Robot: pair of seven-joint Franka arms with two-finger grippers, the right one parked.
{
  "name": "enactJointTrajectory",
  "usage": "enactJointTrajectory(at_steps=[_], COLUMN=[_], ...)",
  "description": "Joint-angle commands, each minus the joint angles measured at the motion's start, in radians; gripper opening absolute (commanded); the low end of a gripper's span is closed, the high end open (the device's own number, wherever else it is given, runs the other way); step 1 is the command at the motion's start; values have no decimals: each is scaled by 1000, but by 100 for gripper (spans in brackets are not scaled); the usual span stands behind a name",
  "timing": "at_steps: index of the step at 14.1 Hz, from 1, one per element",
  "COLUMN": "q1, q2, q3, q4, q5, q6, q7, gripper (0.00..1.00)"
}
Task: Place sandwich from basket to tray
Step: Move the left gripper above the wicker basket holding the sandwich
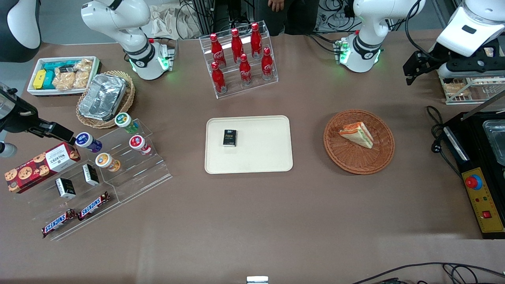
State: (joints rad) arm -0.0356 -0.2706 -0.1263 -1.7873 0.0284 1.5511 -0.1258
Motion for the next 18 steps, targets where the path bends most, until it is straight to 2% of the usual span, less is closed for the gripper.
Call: enactJointTrajectory(at_steps=[1, 6, 8, 14, 18], q1=[3, 2, 2, 5, 5], q2=[-9, -5, -9, -18, -13], q3=[-4, -9, -6, 0, 27], q4=[3, 3, -4, -17, -18], q5=[-16, -56, -97, -88, -67], q6=[-13, -8, -6, -14, -25], q7=[20, 32, 34, 86, 14], gripper=[100, 100, 100, 100, 100])
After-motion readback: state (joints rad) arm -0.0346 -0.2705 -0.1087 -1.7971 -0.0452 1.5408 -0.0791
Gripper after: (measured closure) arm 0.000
